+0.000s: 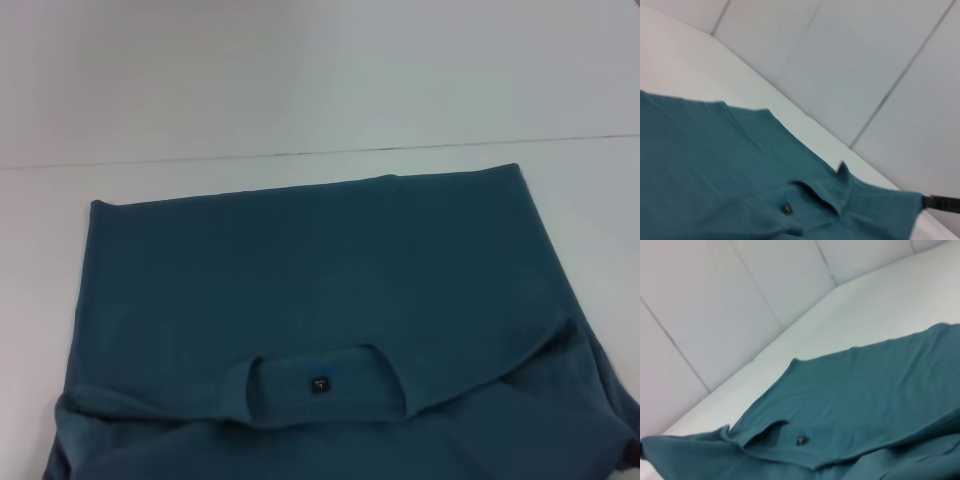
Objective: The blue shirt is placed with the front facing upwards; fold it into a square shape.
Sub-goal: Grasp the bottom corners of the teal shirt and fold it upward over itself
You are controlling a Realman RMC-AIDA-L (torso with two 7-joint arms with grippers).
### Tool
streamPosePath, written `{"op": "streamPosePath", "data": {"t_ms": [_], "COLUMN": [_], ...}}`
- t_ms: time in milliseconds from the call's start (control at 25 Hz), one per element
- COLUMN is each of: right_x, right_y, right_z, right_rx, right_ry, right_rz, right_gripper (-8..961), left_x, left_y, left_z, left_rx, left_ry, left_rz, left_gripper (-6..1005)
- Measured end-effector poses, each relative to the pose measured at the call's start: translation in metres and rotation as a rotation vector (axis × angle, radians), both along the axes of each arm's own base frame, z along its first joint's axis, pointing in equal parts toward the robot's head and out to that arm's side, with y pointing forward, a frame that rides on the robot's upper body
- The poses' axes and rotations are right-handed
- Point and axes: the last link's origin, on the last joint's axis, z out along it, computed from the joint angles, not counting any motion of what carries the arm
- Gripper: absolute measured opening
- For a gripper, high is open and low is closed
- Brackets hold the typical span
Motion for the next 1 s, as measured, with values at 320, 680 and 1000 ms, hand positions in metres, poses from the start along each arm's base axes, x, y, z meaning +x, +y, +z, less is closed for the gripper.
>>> {"op": "streamPosePath", "data": {"t_ms": [320, 680, 1000], "right_x": [0.004, 0.004, 0.0], "right_y": [0.005, 0.023, 0.052], "right_z": [0.01, 0.014, 0.013], "right_rx": [0.096, 0.13, 0.133], "right_ry": [0.021, 0.037, 0.025], "right_rz": [-0.045, -0.082, -0.098], "right_gripper": [28, 28, 28], "left_x": [-0.009, -0.017, -0.019], "left_y": [0.004, 0.018, 0.047], "left_z": [0.016, 0.02, 0.013], "left_rx": [0.128, 0.198, 0.216], "left_ry": [-0.018, -0.041, -0.046], "left_rz": [0.068, 0.186, 0.252], "left_gripper": [34, 35, 36]}}
